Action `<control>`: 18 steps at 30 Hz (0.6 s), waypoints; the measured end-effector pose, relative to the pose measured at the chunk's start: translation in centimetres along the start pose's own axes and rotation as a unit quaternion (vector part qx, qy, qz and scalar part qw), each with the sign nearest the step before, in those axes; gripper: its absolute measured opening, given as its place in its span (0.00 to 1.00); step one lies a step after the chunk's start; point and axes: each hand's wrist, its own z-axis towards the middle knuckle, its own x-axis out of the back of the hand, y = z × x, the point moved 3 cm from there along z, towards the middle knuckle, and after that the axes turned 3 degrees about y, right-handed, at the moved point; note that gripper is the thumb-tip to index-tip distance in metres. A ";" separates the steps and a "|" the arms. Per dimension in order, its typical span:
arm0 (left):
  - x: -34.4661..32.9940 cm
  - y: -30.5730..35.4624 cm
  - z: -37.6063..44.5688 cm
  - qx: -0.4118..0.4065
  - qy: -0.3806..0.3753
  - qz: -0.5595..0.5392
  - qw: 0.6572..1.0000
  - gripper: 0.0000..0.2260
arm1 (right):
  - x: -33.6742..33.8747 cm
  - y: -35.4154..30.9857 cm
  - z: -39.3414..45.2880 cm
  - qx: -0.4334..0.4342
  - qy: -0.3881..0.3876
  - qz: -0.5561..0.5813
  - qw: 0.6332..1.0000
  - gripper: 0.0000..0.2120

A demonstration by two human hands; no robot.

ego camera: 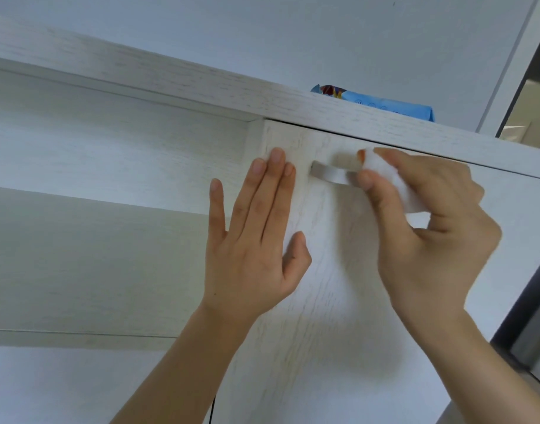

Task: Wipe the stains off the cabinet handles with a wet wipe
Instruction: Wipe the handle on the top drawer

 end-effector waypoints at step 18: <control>0.0 -0.3 -0.1 -0.016 0.010 0.029 0.999 0.27 | -2.4 -2.0 -0.4 0.084 -0.014 -0.034 0.996 0.06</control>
